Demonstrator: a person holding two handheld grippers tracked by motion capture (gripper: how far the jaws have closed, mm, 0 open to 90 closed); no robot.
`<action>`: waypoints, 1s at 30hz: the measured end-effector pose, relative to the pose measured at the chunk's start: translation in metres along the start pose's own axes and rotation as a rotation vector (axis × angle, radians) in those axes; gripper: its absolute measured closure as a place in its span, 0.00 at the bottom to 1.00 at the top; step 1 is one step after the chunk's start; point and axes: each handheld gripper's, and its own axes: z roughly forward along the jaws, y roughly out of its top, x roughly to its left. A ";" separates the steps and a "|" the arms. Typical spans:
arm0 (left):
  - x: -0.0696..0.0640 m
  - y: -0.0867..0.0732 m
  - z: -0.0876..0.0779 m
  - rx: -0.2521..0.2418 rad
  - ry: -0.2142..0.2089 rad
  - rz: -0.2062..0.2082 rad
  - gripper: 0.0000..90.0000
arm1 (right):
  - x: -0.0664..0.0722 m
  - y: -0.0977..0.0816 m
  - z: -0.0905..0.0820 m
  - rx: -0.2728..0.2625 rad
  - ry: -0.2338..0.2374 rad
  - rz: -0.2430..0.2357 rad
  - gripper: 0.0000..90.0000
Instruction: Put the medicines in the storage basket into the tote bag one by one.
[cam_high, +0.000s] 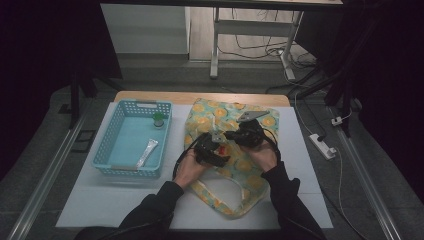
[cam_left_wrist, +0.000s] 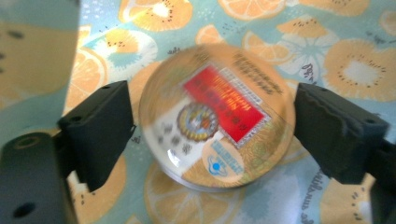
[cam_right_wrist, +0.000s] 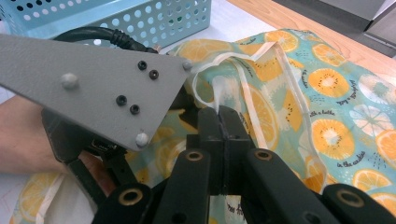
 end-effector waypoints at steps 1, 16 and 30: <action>0.000 0.000 -0.001 -0.003 0.004 0.001 0.12 | 0.000 0.000 0.000 0.000 0.000 0.001 1.00; 0.001 0.002 -0.034 -0.031 -0.149 -0.080 0.01 | 0.001 -0.001 -0.002 0.003 0.006 -0.014 1.00; 0.002 -0.001 -0.067 -0.089 -0.253 -0.104 0.01 | 0.001 -0.001 -0.004 -0.001 0.016 -0.015 1.00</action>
